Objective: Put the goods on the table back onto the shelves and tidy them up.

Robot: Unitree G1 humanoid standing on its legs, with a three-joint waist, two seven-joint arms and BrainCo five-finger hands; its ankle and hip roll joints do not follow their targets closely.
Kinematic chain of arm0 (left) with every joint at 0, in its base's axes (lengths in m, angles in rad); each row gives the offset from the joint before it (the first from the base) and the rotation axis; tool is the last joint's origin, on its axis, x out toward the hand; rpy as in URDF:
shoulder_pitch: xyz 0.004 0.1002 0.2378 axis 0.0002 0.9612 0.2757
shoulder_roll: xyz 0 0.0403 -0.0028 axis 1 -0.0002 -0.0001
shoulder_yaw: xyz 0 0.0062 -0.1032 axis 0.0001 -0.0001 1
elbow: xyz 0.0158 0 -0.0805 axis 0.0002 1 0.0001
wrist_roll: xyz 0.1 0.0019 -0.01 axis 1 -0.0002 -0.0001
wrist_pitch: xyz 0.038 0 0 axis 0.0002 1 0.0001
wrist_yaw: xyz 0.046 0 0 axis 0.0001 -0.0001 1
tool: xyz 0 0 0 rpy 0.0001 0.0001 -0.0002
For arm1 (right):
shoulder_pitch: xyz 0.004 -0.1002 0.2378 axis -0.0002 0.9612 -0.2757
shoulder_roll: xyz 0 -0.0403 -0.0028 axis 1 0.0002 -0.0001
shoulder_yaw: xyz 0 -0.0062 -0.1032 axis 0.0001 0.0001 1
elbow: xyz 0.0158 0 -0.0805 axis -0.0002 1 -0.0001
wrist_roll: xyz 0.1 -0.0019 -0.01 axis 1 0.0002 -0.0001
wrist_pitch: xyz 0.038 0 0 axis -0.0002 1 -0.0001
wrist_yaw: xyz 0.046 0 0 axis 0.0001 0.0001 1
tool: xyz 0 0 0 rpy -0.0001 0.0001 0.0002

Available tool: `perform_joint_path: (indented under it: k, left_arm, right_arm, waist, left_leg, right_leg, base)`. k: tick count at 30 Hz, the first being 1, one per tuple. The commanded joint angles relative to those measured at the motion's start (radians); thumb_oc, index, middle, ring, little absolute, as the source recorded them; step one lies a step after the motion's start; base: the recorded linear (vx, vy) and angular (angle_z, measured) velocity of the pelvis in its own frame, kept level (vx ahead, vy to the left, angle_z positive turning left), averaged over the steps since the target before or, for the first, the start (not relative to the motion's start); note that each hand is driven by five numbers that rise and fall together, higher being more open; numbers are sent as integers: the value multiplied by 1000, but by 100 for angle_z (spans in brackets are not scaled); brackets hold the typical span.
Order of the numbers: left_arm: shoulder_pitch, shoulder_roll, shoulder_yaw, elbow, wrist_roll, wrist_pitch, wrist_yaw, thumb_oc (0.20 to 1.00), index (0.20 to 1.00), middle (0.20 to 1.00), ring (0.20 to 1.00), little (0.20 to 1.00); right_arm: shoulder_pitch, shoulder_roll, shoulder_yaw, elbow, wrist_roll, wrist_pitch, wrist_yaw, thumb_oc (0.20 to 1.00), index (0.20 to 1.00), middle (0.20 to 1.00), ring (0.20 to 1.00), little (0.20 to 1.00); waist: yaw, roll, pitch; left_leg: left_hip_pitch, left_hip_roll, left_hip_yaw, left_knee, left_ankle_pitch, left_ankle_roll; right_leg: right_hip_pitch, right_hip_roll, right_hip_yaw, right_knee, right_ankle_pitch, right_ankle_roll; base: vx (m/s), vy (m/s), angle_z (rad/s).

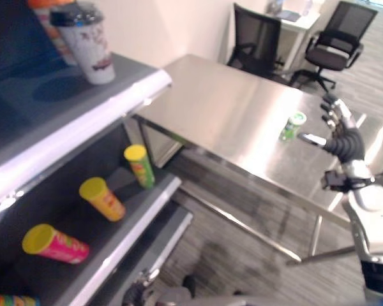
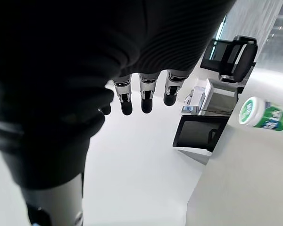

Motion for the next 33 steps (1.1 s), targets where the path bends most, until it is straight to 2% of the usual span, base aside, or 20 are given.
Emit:
perform_joint_path:
  k: [1,2,3,4,5,9,10,13,19,20,26,28,33]
  left_arm:
    - [-1,9,-40,-33,-39,-21,-12,1000,1000,1000,1000,1000]
    - [-1,8,-39,-34,-39,-21,-12,1000,1000,1000,1000,1000]
    - [10,8,-51,-30,-39,-20,-18,1000,1000,1000,1000,1000]
    - [-5,4,-47,-25,-34,-14,-11,1000,1000,1000,1000,1000]
    - [-1,0,-59,-34,-38,-14,-15,1000,1000,1000,1000,1000]
    - [9,-3,-98,-67,-44,-13,-26,1000,1000,1000,1000,1000]
    - [11,-8,-104,-83,-57,-10,-28,1000,1000,1000,1000,1000]
    - [14,-9,-114,-100,-68,-9,-34,1000,1000,1000,1000,1000]
    - [11,3,-110,-90,-74,-13,-34,1000,1000,1000,1000,1000]
    - [14,10,-111,-94,-77,-13,-35,1000,1000,1000,1000,1000]
    - [11,10,-110,-89,-80,-15,-33,1000,1000,1000,1000,1000]
    - [17,7,-114,-96,-78,-13,-32,1000,1000,1000,1000,1000]
    - [16,10,-120,-90,-72,-13,-30,1000,1000,1000,1000,1000]
  right_arm:
    - [-105,-79,-31,63,-13,-22,-51,1000,1000,1000,1000,1000]
    - [-107,-80,-30,65,-13,-23,-51,1000,1000,1000,1000,1000]
    - [-103,-117,-23,93,-7,-4,-30,1000,1000,1000,1000,1000]
    - [-96,-105,-59,90,-25,-8,-43,1000,1000,1000,1000,1000]
    - [-110,-135,-68,116,-42,-4,-51,1000,1000,1000,1000,1000]
    - [-135,-158,-77,150,-31,-7,-58,1000,1000,1000,1000,1000]
    - [-156,-204,-70,196,-37,-6,-59,1000,1000,1000,1000,1000]
    - [-195,-240,-58,266,-16,-1,-60,1000,1000,1000,1000,1000]
    - [-273,-253,-1,402,75,-11,-26,1000,1000,1000,1000,1000]
    - [-291,-282,31,442,86,-22,-14,1000,1000,1000,1000,1000]
    - [-319,-288,88,413,115,-51,5,1000,1000,1000,1000,1000]
    - [-320,-274,94,383,122,-83,5,1000,1000,1000,1000,1000]
    - [-320,-317,129,398,102,-84,17,1000,1000,1000,1000,1000]
  waist:
    - [-10,2,-26]
    - [-12,4,-26]
    - [-29,-9,-16]
    - [-40,-18,-25]
    - [-39,-18,-30]
    - [-40,-14,-37]
    - [-38,-13,-30]
    - [-35,-11,-10]
    - [-26,-13,24]
    - [-22,-15,36]
    - [-17,-10,64]
    - [-10,-2,76]
    - [0,2,88]
  left_leg:
    - [68,31,-99,-4,6,-53]
    - [68,32,-100,-4,5,-53]
    - [74,32,-102,-4,-1,-42]
    - [76,52,-99,-4,10,-37]
    - [69,61,-92,-4,15,-43]
    - [56,81,-93,-4,19,-47]
    - [49,93,-87,-4,21,-50]
    - [32,104,-83,-4,21,-56]
    - [9,113,-80,-4,12,-65]
    - [2,116,-78,-4,7,-68]
    - [-15,116,-78,-4,0,-71]
    - [-21,118,-78,-4,-3,-72]
    - [-24,118,-80,-4,-5,-73]
  right_leg:
    - [-92,-1,17,-125,116,-28]
    - [-91,0,16,-125,115,-28]
    - [-95,11,26,-120,115,-29]
    - [-68,26,42,-124,129,-19]
    - [-63,24,35,-132,128,-16]
    - [-56,25,21,-132,128,-10]
    - [-55,26,16,-132,126,-8]
    - [-62,27,11,-132,122,-7]
    - [-79,24,2,-132,117,-6]
    - [-83,22,1,-132,116,-6]
    - [-89,15,-2,-132,117,-3]
    - [-87,7,-8,-132,116,-1]
    - [-84,3,-12,-132,116,-1]
  base:
    - [88,-43,31]
    - [164,-117,36]
    - [169,-201,58]
    - [200,-235,74]
    - [135,-160,93]
    - [98,-103,45]
    - [43,-52,23]
    - [26,-63,3]
    - [6,-40,-7]
    - [0,0,0]
    - [-1,-14,10]
    - [16,2,8]
    - [0,0,0]
